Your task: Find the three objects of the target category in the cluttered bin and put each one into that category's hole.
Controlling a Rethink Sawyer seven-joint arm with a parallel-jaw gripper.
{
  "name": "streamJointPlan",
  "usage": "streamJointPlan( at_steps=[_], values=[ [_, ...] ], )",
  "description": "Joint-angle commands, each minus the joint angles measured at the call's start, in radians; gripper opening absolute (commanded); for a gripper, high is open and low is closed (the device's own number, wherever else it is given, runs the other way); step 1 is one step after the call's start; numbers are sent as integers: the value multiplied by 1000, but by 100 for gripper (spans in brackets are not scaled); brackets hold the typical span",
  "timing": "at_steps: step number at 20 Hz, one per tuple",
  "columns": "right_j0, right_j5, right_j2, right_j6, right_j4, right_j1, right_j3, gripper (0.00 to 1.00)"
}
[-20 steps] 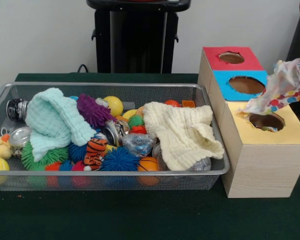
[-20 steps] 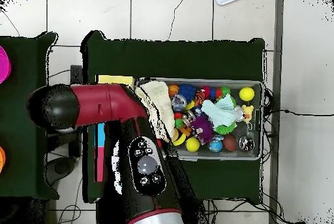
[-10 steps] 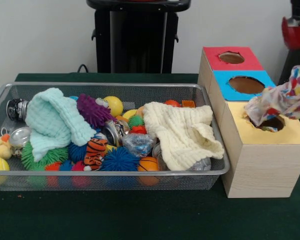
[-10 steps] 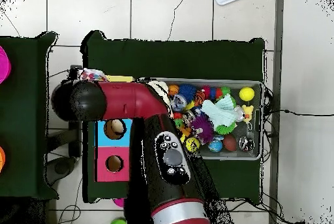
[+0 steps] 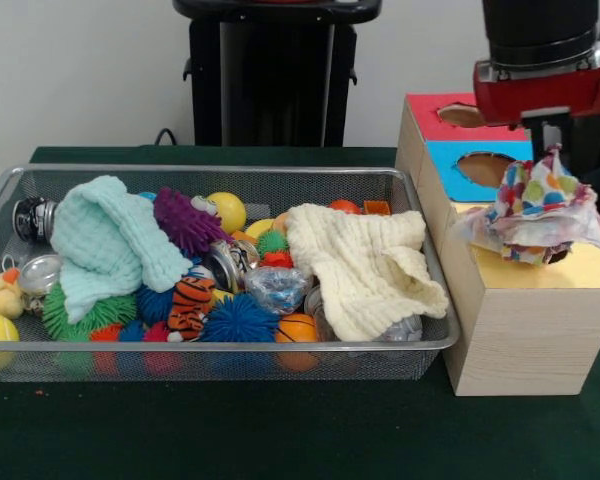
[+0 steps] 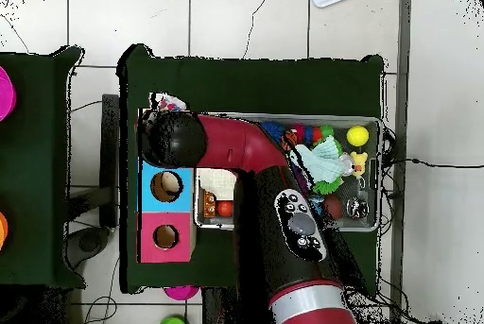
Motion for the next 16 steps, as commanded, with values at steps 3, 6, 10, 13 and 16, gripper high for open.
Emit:
streamJointPlan(
  at_steps=[3, 6, 10, 13, 16],
  values=[
    [-17, -53, 55, 19, -59, 55, 153, 0],
    [27, -70, 13, 71, -65, 62, 151, 0],
    [76, -77, -26, 111, -67, 79, 146, 0],
    [110, -91, -53, 141, -56, 82, 158, 0],
    [125, -109, -63, 138, -52, 84, 167, 0]
  ],
)
